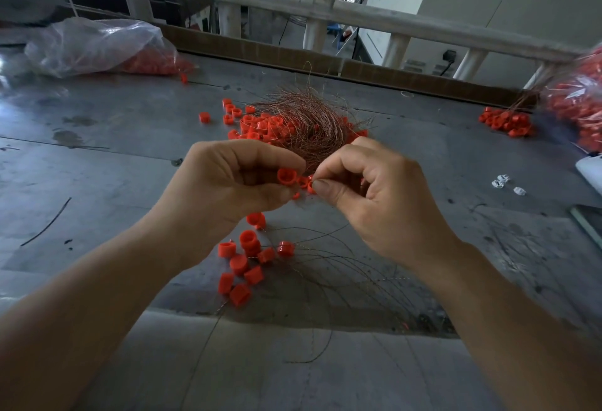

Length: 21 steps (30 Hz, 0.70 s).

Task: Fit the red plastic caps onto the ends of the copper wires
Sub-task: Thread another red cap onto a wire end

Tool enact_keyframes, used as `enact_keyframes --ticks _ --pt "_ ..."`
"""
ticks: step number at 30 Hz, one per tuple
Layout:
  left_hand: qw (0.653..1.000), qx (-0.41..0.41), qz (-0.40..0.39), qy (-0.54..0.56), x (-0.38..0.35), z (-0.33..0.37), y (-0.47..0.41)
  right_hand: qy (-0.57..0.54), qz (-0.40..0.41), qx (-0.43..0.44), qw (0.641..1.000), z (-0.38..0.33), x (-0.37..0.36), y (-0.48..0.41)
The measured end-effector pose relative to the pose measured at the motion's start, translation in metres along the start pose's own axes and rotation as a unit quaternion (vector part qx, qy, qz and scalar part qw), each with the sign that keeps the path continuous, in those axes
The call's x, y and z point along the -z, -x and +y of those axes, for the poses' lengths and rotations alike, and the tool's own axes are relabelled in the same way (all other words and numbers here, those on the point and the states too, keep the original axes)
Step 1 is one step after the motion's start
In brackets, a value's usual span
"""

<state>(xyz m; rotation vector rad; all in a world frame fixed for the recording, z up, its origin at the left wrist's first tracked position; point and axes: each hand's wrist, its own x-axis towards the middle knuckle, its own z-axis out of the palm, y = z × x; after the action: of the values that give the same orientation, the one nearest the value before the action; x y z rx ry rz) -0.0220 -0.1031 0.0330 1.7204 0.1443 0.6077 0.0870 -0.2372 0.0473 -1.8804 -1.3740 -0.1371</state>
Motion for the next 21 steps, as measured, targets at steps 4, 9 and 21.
enact_keyframes --ticks 4,9,21 --pt "1.0 -0.006 -0.001 0.0 0.0004 0.0 0.0002 -0.019 0.017 0.013 1.0 -0.0032 0.0026 0.0011" --pt "1.0 -0.009 0.008 0.006 -0.0002 -0.0005 -0.0004 -0.024 0.015 0.011 1.0 -0.004 0.0009 0.0005" --pt "1.0 -0.014 0.002 0.023 -0.0015 0.002 0.0003 -0.037 0.015 -0.011 0.999 -0.0066 -0.0004 0.0022"
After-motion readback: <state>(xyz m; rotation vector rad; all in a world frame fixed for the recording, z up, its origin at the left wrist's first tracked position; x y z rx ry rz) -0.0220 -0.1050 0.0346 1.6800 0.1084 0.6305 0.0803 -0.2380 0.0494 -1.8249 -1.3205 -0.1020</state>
